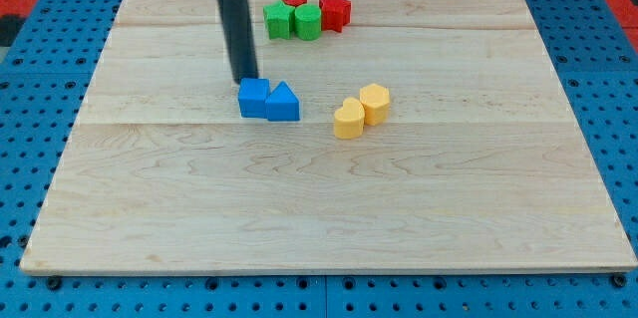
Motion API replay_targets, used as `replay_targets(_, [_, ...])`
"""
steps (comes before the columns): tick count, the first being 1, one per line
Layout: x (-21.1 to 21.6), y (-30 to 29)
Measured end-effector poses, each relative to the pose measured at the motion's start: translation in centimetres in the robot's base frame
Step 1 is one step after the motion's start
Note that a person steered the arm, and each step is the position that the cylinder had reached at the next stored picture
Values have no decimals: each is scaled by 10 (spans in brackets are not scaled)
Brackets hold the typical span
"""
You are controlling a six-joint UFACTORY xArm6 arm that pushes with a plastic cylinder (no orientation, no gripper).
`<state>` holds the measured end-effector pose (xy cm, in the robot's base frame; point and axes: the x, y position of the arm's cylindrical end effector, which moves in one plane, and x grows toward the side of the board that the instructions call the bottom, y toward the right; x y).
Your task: Slide the blue cube and the blue triangle above the yellow heart
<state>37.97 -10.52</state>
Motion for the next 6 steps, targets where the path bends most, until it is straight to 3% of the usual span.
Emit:
replay_targets(2, [44, -17])
replay_targets(4, [15, -13])
replay_targets(6, [41, 46])
